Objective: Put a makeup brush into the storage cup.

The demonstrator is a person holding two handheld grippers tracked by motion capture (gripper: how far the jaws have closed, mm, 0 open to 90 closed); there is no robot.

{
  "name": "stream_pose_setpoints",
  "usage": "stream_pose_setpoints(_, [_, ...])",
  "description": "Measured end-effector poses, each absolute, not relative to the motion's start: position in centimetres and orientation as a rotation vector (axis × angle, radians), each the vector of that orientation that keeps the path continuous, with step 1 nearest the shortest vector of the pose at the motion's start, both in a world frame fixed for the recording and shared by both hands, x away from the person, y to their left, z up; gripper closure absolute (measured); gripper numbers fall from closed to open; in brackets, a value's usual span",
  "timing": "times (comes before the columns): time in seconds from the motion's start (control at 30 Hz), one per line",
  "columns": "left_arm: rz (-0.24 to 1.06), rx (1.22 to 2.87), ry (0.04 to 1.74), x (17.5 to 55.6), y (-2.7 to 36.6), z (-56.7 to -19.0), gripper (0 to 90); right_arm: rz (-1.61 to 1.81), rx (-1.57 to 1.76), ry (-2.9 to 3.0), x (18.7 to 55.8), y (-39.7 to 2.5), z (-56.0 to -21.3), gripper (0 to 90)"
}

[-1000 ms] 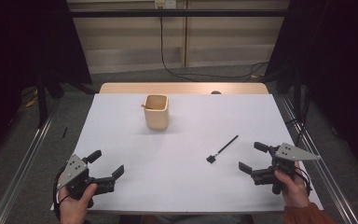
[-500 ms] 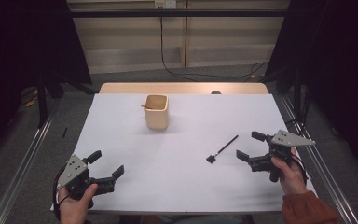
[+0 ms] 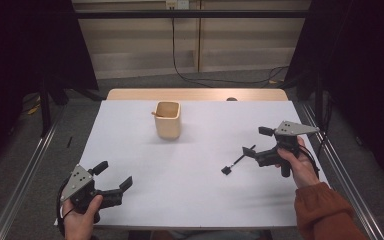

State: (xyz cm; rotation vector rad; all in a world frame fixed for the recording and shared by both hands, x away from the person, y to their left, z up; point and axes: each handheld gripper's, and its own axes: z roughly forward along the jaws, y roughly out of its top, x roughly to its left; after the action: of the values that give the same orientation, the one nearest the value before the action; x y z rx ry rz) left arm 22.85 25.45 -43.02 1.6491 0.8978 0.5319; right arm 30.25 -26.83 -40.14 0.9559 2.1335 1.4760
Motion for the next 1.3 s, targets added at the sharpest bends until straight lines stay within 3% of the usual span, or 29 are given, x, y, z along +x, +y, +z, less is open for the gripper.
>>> stream_pose_setpoints(0.97, [0.529,1.663,0.89,23.0,25.6,-43.1,2.7,1.126,0.979,2.631,33.8,-25.8,-40.1,3.3])
stream_pose_setpoints(1.3, [0.536,1.664,0.892,23.0,25.5,-43.1,2.7,0.936,0.94,2.7,33.9,-26.1,-40.2,9.7])
